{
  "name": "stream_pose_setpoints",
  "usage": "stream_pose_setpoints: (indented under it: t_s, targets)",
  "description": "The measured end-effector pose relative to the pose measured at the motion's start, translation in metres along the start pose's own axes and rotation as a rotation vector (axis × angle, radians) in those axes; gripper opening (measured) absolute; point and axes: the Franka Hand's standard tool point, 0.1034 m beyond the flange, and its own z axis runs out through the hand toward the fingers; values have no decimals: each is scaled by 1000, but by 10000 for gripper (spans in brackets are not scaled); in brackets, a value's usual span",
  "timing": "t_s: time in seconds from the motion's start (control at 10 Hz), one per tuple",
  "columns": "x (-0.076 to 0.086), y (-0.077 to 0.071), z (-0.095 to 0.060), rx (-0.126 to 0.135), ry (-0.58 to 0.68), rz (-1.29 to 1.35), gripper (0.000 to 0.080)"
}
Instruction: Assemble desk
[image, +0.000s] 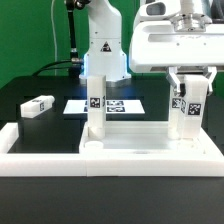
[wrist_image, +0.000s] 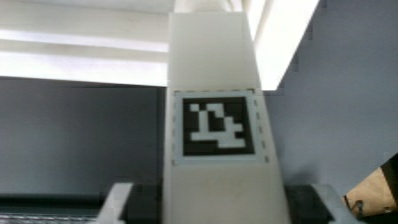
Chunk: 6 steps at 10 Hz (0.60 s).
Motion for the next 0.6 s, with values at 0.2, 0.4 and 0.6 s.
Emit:
stream_pose_setpoints:
  t_s: [0.2,0.4,0.6]
  targets:
    - [0,0,0,0,0,0,381]
    - [0,0,0,0,0,0,613]
    - [0,0,0,0,0,0,642]
